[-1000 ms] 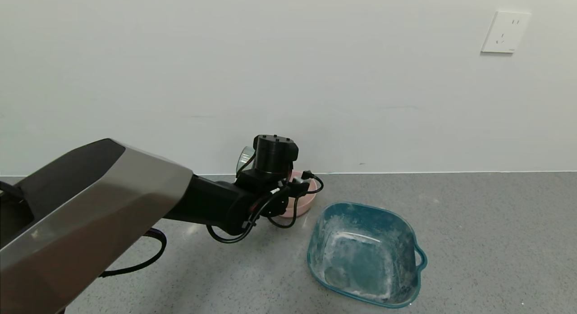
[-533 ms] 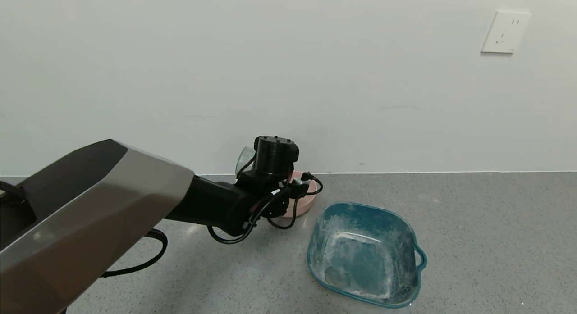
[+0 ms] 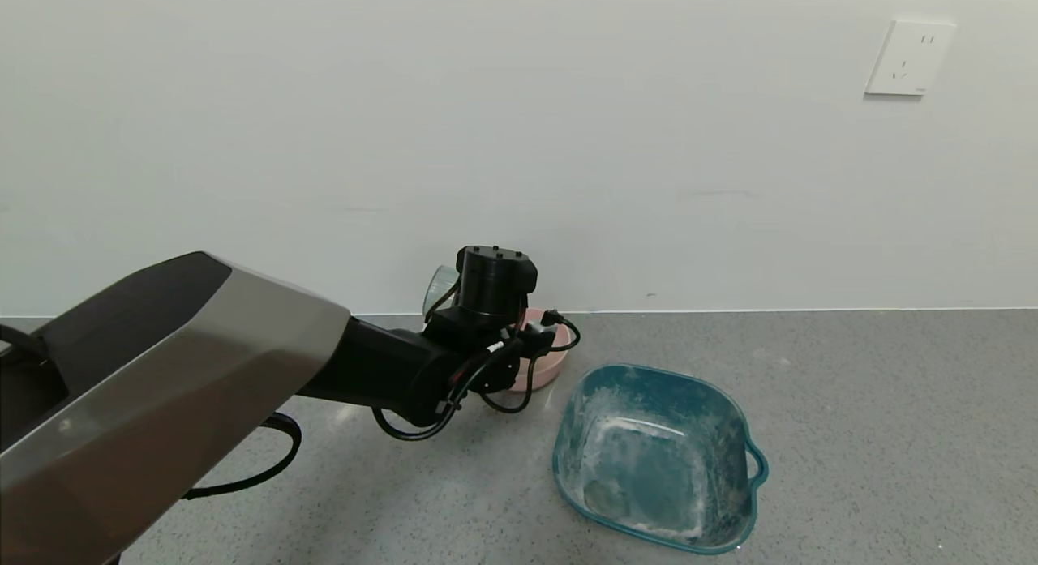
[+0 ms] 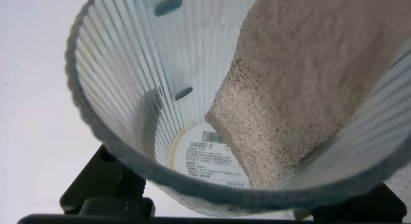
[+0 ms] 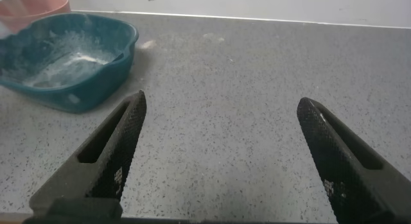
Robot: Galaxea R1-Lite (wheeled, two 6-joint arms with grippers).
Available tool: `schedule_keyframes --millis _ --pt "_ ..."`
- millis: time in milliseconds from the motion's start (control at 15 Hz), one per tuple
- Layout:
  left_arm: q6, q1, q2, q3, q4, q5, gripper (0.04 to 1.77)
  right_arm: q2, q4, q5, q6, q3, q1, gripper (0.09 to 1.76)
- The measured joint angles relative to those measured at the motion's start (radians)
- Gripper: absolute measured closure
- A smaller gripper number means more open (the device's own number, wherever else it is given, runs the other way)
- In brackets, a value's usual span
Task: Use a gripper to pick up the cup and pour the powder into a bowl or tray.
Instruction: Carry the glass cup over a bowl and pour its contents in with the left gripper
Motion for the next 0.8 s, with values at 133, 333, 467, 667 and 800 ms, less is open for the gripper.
schedule_keyframes --millis 133,333,467,667,800 --pt "0.001 0.0 0.0 0.003 0.0 0.001 0.49 0.0 0.0 0.0 0.0 0.0 0.0 0.14" --pt "0.003 -0.006 0.0 0.005 0.001 0.002 0.49 0.0 0.0 0.0 0.0 0.0 0.0 0.14" --pt "0.001 -0.006 0.002 0.006 -0.001 0.003 0.49 0.0 0.0 0.0 0.0 0.0 0.0 0.14" --pt "-0.018 -0.007 0.002 0.01 -0.012 0.001 0.49 0.0 0.0 0.0 0.0 0.0 0.0 0.14" --pt "-0.036 -0.006 0.002 0.033 -0.069 0.0 0.49 0.0 0.0 0.0 0.0 0.0 0.0 0.14"
